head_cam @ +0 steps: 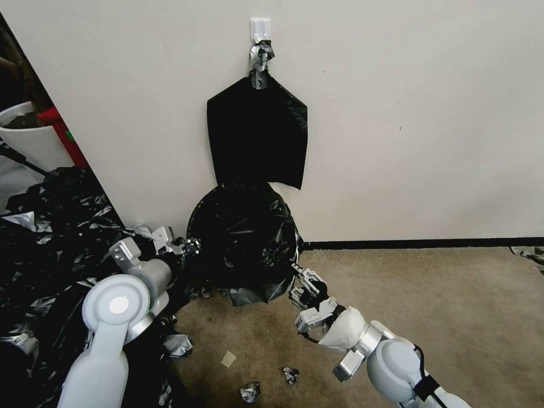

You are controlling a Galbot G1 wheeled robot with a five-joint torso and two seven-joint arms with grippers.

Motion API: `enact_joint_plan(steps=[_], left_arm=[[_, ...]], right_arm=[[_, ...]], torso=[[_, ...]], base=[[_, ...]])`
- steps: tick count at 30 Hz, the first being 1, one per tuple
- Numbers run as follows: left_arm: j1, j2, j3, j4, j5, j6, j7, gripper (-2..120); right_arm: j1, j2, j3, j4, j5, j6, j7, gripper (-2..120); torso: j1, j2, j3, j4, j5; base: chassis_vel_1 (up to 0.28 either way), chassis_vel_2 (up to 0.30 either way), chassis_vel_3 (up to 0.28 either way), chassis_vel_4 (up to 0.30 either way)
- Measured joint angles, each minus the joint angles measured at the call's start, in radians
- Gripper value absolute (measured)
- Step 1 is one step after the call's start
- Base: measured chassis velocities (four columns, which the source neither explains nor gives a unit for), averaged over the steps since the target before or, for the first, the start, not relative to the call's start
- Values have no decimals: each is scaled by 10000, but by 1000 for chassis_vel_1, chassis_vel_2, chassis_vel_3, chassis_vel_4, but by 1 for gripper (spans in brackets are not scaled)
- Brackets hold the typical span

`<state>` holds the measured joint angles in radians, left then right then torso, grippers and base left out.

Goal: Place a trash bag onto the trash bin.

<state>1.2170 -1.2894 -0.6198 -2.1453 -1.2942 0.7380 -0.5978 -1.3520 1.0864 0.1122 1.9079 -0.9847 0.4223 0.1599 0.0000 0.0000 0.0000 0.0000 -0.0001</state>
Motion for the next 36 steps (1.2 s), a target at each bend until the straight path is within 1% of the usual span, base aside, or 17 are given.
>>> enact_joint_plan(steps=[2,3,5,6,8,10,15,16,18,22,28,31,32,33,34,35,36], left_arm=[[56,-28,-1,-67,12,-4,1,3],[56,-28,-1,-67,12,-4,1,3],[131,-49,-5,-157,18,-7,1,3],[131,-49,-5,-157,18,-7,1,3],[204,-57,-24,-259,15,-9,3,3],[243,-61,-43,-312,-2,-11,6,3],[453,-109,-88,-605,-146,-16,17,3],[453,-109,-88,-605,-146,-16,17,3],[624,-150,-73,-791,-161,-38,19,3],[781,-180,-7,-934,-171,-42,45,3],[798,-219,9,-967,-186,-38,71,3],[728,-231,30,-941,-186,-37,98,3],[728,-231,30,-941,-186,-37,98,3],[690,-233,34,-900,-183,-37,134,3],[675,-233,39,-881,-177,-37,163,3],[635,-237,62,-824,-136,-31,260,3],[635,-237,62,-824,-136,-31,260,3]], right_arm=[[-25,-31,-150,9,616,197,-161,21],[-25,-31,-150,9,616,197,-161,21],[-30,-60,-258,3,1164,344,-389,11],[-30,-60,-258,3,1164,344,-389,11],[30,-59,-247,-56,1417,622,-792,0],[79,-51,-215,-113,1473,779,-1057,0],[519,166,-15,-825,1397,1039,-2010,0],[519,166,-15,-825,1397,1039,-2010,0],[960,526,409,-1635,785,1150,-2284,0],[1290,758,911,-2219,-9,1252,-2364,0],[1226,819,1158,-2265,-703,1160,-2285,2],[1149,894,1323,-2249,-1194,1244,-2119,14],[1149,894,1323,-2249,-1194,1244,-2119,14],[1157,899,1382,-2304,-1247,1561,-2087,19],[1165,890,1391,-2331,-1162,1739,-2149,19],[1203,794,1350,-2435,-292,2278,-2746,28],[1203,794,1350,-2435,-292,2278,-2746,28]], torso=[[0,0,1,0,1],[0,0,1,0,1],[0,0,0,0,1],[0,0,0,0,1],[0,0,0,-1,1],[0,0,0,0,0],[0,0,0,-1,1],[0,0,0,-1,1],[0,0,0,1,3],[0,0,1,1,2],[0,0,1,1,0],[0,0,0,-1,1],[0,0,0,-1,1],[0,0,0,-1,1],[0,0,0,-1,0],[0,0,0,-1,1],[0,0,0,-1,1]], base=[[0,0,0,0],[0,0,0,0],[0,0,0,0],[0,0,0,0],[0,0,0,0],[0,0,0,0],[0,0,0,0],[0,0,0,0],[0,0,0,0],[0,0,0,0],[0,0,0,0],[0,0,0,0],[0,0,0,0],[0,0,0,0],[0,0,0,0],[0,0,0,0],[0,0,0,0]])
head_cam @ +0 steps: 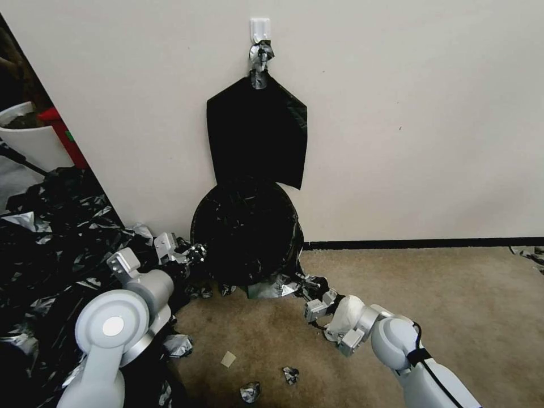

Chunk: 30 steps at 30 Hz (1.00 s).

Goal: Place a trash bag onto the trash bin.

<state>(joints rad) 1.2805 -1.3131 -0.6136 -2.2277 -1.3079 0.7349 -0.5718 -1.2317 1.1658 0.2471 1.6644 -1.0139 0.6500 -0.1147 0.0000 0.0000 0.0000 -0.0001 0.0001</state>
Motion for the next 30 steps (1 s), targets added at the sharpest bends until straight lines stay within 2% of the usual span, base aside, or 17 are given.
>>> enact_joint_plan(steps=[2,3,5,7,12,14,15,17,18,19,20,22,25,26,28,29,30], left_arm=[[-65,0,40,119,118,5,106,3],[-65,0,40,119,118,5,106,3],[-96,8,72,187,171,9,152,3],[-100,11,83,207,184,10,160,3],[-148,19,148,301,275,10,171,3],[-161,4,206,353,399,10,187,3],[-161,4,206,353,399,10,187,3],[-122,-18,338,405,833,-8,339,3],[-122,-18,338,405,833,-8,339,3],[-80,-18,419,424,1119,-75,471,3],[39,-12,663,465,1806,-367,785,3],[110,-11,810,480,2189,-544,942,3],[522,-130,1450,497,3778,-1414,1583,3],[522,-130,1450,497,3778,-1414,1583,3],[899,-338,1895,546,4844,-2086,2030,3],[899,-338,1895,546,4844,-2086,2030,3],[1143,-467,2122,648,5403,-2565,2317,3]], right_arm=[[-93,-531,-499,-396,2996,485,-1386,40],[-93,-531,-499,-396,2996,485,-1386,40],[-250,-863,-500,-756,4663,709,-2329,50],[-273,-913,-368,-870,4848,850,-2555,53],[-366,-1273,351,-1017,5810,1303,-3523,72],[-434,-1534,513,-866,7542,1319,-4722,84],[-434,-1534,513,-866,7542,1319,-4722,84],[-654,-1800,526,-165,10571,735,-6651,93],[-654,-1800,526,-165,10571,735,-6651,93],[-737,-1870,521,156,11516,424,-7103,96],[-854,-1990,464,871,13207,-265,-7551,97],[-871,-2029,397,1202,13869,-568,-7520,95],[-743,-2017,-463,2607,15920,-1714,-5063,80],[-743,-2017,-463,2607,15920,-1714,-5063,80],[-563,-1779,-1375,3652,16585,-2293,-2846,70],[-563,-1779,-1375,3652,16585,-2293,-2846,70],[-464,-1539,-2041,4237,16608,-2657,-1284,62]], torso=[[0,-1,0,1,2],[0,-1,0,1,2],[0,0,0,-1,0],[0,-1,0,-2,2],[0,0,0,0,0],[0,0,0,0,0],[0,0,0,0,0],[0,0,0,0,1],[0,0,0,0,1],[0,0,0,-1,0],[0,0,0,0,-1],[0,0,0,-1,-3],[0,0,0,1,-1],[0,0,0,1,-1],[0,0,-1,2,-1],[0,0,-1,2,-1],[0,0,0,2,-3]], base=[[0,0,0,0],[0,0,0,0],[0,0,0,0],[0,0,0,0],[0,0,0,0],[0,0,0,0],[0,0,0,0],[0,0,0,0],[0,0,0,0],[0,0,0,0],[0,0,0,0],[0,0,0,0],[0,0,0,0],[0,0,0,0],[0,0,0,0],[0,0,0,0],[0,0,0,0]])
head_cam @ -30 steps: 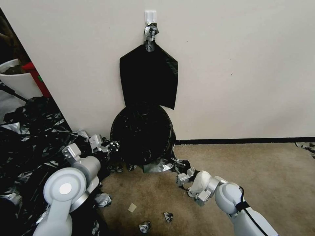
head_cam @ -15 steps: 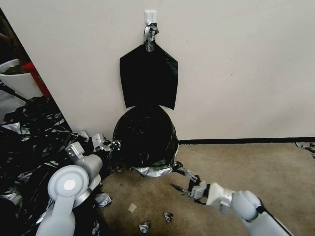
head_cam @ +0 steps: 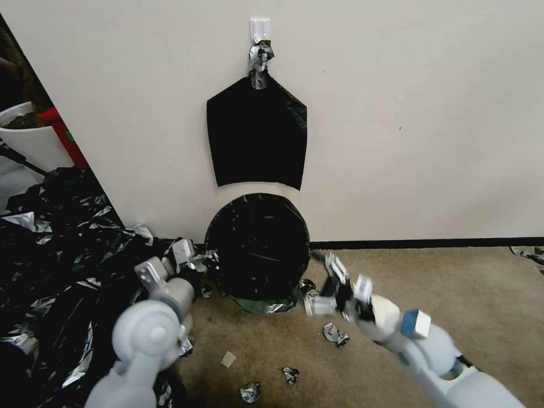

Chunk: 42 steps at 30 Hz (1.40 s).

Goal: Place a trash bag onto the trash bin.

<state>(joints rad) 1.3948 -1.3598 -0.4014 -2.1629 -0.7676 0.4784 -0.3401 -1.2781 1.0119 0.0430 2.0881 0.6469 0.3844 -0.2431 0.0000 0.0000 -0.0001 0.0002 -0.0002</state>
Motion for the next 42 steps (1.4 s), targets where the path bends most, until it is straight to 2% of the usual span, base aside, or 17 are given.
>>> enact_joint_plan(steps=[1,2,3,4,5,6,7,9,10,12,15,16,17,26,32,37,42], left_arm=[[132,-76,113,68,288,-272,173,3],[132,-76,113,68,288,-272,173,3],[289,-183,242,157,600,-673,399,3],[359,-225,289,209,730,-867,501,3],[359,-225,289,209,730,-867,501,3],[468,-275,351,316,986,-1212,695,3],[529,-285,379,374,1095,-1396,803,3],[576,-288,397,407,1160,-1527,896,3],[650,-290,419,422,1245,-1694,1052,3],[719,-289,436,423,1444,-1828,1209,3],[759,-277,439,434,1600,-1917,1293,3],[813,-259,439,446,1795,-2030,1410,3],[874,-247,439,472,1941,-2129,1507,3],[1122,-168,437,545,2918,-2575,2109,3],[1233,-138,492,785,3963,-3174,2707,3],[1303,-172,571,863,4398,-3391,2911,3],[1366,-190,589,861,4532,-3464,3000,3]], right_arm=[[58,175,-424,299,-63,-265,1065,59],[58,175,-424,299,-63,-265,1065,59],[137,474,-1086,631,-228,-757,2487,52],[184,693,-1464,766,-310,-1093,3305,46],[184,693,-1464,766,-310,-1093,3305,46],[289,1125,-2067,856,-421,-1745,4806,41],[358,1391,-2375,829,-521,-2212,5619,37],[421,1586,-2572,741,-635,-2537,6143,33],[582,1970,-2835,342,-1063,-2995,6998,26],[801,2335,-3031,-234,-1619,-3447,7866,18],[953,2540,-3143,-546,-1835,-3746,8473,14],[1162,2791,-3291,-921,-1971,-4113,9279,2],[1335,2973,-3410,-1213,-2019,-4410,9814,0],[2304,3301,-3708,-2125,-1654,-5624,11032,0],[3286,3249,-3965,-2702,-509,-7206,11672,0],[3596,3105,-4073,-3071,-312,-8078,11770,0],[3743,2964,-3996,-3396,-280,-8345,11785,0]], torso=[[0,0,0,0,0],[0,0,0,0,0],[0,0,0,-1,-1],[0,0,0,-1,0],[0,0,0,-1,0],[0,0,0,-1,0],[1,0,0,-1,0],[0,0,0,0,-1],[0,0,0,-1,-1],[0,0,0,-2,0],[0,0,0,-1,0],[0,0,0,-1,0],[0,0,0,-2,0],[0,0,0,-2,2],[0,0,1,-2,2],[0,0,1,-2,2],[0,0,1,-2,3]], base=[[0,0,0,0],[0,0,0,0],[0,0,0,0],[0,0,0,0],[0,0,0,0],[0,0,0,0],[0,0,0,0],[0,0,0,0],[0,0,0,0],[0,0,0,0],[0,0,0,0],[0,0,0,0],[0,0,0,0],[0,0,0,0],[0,0,0,0],[0,0,0,0],[0,0,0,0]])
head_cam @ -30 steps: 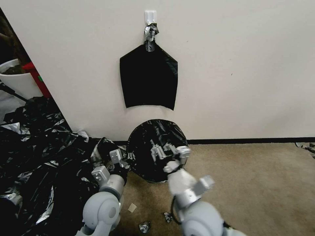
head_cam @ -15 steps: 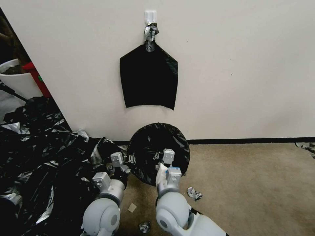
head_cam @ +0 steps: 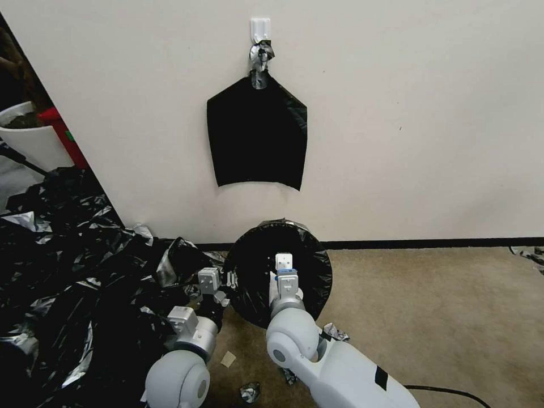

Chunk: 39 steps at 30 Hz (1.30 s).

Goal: Place a trash bag onto the trash bin.

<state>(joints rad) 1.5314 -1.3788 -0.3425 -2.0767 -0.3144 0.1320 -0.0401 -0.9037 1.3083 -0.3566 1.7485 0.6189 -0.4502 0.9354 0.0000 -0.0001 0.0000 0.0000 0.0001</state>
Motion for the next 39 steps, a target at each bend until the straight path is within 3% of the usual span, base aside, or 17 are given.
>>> enact_joint_plan(steps=[9,18,27,39], left_arm=[[259,-30,20,-232,276,-36,272,3],[402,-156,185,-321,565,-63,341,3],[738,-209,293,-622,871,-184,561,3],[1036,-240,384,-1023,867,-105,592,3]], right_arm=[[84,-244,591,-549,-672,-123,-36,0],[-612,-236,306,338,-326,438,-778,0],[-658,-19,268,-250,162,-255,-472,0],[-871,-193,595,-416,-1835,-174,-499,0]], torso=[[0,0,0,0,0],[0,1,-1,0,0],[0,0,-1,0,-1],[0,0,-1,-1,-1]], base=[[0,0,0,0],[0,0,0,0],[0,0,0,0],[0,0,0,0]])
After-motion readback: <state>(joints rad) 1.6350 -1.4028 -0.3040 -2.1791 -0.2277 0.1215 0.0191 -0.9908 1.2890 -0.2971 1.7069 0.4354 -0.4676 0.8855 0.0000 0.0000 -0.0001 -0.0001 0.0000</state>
